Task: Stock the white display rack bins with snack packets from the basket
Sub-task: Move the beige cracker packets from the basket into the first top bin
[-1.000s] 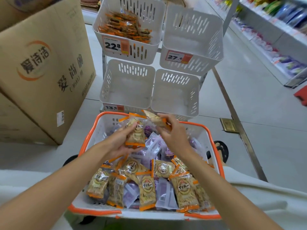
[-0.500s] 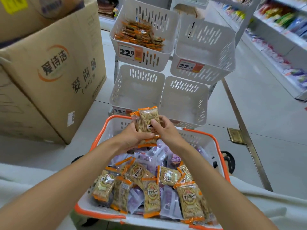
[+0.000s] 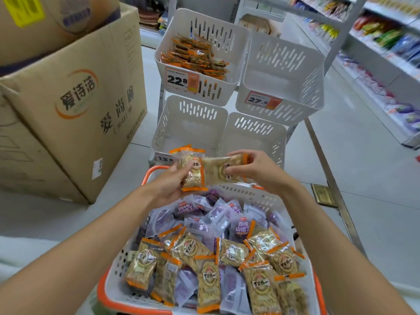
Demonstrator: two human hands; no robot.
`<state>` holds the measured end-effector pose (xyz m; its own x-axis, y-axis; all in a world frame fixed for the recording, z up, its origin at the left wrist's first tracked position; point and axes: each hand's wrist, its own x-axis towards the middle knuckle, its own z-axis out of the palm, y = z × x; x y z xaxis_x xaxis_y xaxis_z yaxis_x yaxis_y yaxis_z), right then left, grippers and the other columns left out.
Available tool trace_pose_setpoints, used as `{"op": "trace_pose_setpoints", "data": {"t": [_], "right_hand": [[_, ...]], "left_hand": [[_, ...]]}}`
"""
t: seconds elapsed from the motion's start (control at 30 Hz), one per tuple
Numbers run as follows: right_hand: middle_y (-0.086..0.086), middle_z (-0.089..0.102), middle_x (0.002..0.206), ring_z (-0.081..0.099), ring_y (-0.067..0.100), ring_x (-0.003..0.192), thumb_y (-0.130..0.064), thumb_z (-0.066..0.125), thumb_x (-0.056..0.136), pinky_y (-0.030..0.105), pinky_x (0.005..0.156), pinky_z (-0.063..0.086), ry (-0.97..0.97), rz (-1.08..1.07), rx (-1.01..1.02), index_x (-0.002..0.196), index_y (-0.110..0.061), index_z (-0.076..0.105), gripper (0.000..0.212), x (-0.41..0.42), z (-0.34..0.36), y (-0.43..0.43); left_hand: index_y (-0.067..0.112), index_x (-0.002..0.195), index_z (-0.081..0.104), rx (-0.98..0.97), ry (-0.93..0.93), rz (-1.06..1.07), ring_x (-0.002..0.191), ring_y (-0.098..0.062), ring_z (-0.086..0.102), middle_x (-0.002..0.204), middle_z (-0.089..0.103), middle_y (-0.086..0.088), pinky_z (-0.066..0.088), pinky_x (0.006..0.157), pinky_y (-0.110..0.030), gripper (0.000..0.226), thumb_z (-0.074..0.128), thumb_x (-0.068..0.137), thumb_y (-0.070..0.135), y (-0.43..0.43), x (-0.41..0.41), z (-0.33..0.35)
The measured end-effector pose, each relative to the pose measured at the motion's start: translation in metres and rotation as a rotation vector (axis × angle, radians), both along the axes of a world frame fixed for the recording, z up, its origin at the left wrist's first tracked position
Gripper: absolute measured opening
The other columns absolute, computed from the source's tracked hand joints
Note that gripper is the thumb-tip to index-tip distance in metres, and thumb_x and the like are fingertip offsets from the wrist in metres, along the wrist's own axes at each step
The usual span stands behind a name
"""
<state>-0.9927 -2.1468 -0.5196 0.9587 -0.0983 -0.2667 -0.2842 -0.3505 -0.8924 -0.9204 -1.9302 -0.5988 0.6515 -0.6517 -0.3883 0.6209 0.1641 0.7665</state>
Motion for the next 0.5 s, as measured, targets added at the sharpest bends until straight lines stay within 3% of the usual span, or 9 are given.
{"op": "trace_pose_setpoints", "data": {"t": [0.1, 0.17, 0.27, 0.33, 0.43, 0.5], "right_hand": [[0.007, 0.070, 0.081, 0.062, 0.012, 0.074, -0.012, 0.081, 0.078, 0.029, 0.074, 0.051, 0.011, 0.095, -0.214, 0.092, -0.005, 0.072, 0.017, 0.018, 0.015, 0.010], [0.005, 0.069, 0.084, 0.061, 0.012, 0.077, -0.014, 0.079, 0.080, 0.025, 0.073, 0.048, -0.044, 0.077, -0.223, 0.093, -0.006, 0.072, 0.017, 0.035, 0.017, 0.020], [0.002, 0.060, 0.115, 0.059, 0.014, 0.098, -0.025, 0.079, 0.082, 0.016, 0.074, 0.049, -0.114, 0.039, -0.216, 0.123, -0.014, 0.058, 0.047, 0.059, 0.017, 0.026], [0.000, 0.052, 0.124, 0.058, 0.016, 0.104, -0.035, 0.077, 0.082, 0.021, 0.082, 0.049, -0.105, 0.022, -0.256, 0.146, -0.019, 0.037, 0.077, 0.075, 0.022, 0.025], [0.008, 0.064, 0.112, 0.064, 0.022, 0.100, -0.031, 0.079, 0.081, 0.028, 0.078, 0.055, -0.165, 0.044, -0.285, 0.147, -0.015, 0.039, 0.078, 0.102, 0.037, 0.024], [0.008, 0.063, 0.112, 0.066, 0.021, 0.097, -0.024, 0.081, 0.080, 0.029, 0.072, 0.059, -0.217, 0.033, -0.269, 0.147, -0.016, 0.041, 0.079, 0.123, 0.052, 0.022]], "left_hand": [[0.018, 0.146, 0.037, 0.019, -0.058, -0.088, 0.107, -0.030, 0.069, 0.121, 0.070, -0.015, 0.060, 0.075, -0.035, 0.061, 0.036, 0.097, 0.053, -0.003, 0.009, 0.016], [0.020, 0.142, 0.041, 0.066, -0.136, -0.129, 0.108, -0.029, 0.069, 0.121, 0.069, -0.014, 0.059, 0.081, -0.036, 0.067, 0.050, 0.085, 0.056, -0.006, 0.015, 0.029], [0.018, 0.135, 0.045, 0.159, -0.287, -0.157, 0.107, -0.031, 0.069, 0.118, 0.070, -0.014, 0.056, 0.092, -0.045, 0.071, 0.080, 0.074, 0.028, -0.011, 0.031, 0.046], [0.018, 0.126, 0.054, 0.227, -0.429, -0.139, 0.107, -0.030, 0.069, 0.115, 0.071, -0.013, 0.056, 0.094, -0.046, 0.063, 0.086, 0.072, 0.018, -0.016, 0.048, 0.054], [0.017, 0.121, 0.059, 0.311, -0.636, -0.153, 0.096, -0.013, 0.071, 0.107, 0.073, -0.005, 0.059, 0.082, -0.030, 0.059, 0.089, 0.071, 0.015, -0.027, 0.076, 0.068], [0.014, 0.127, 0.055, 0.306, -0.730, -0.121, 0.096, -0.011, 0.071, 0.107, 0.072, -0.004, 0.058, 0.078, -0.024, 0.064, 0.086, 0.071, 0.003, -0.034, 0.097, 0.077]]}}
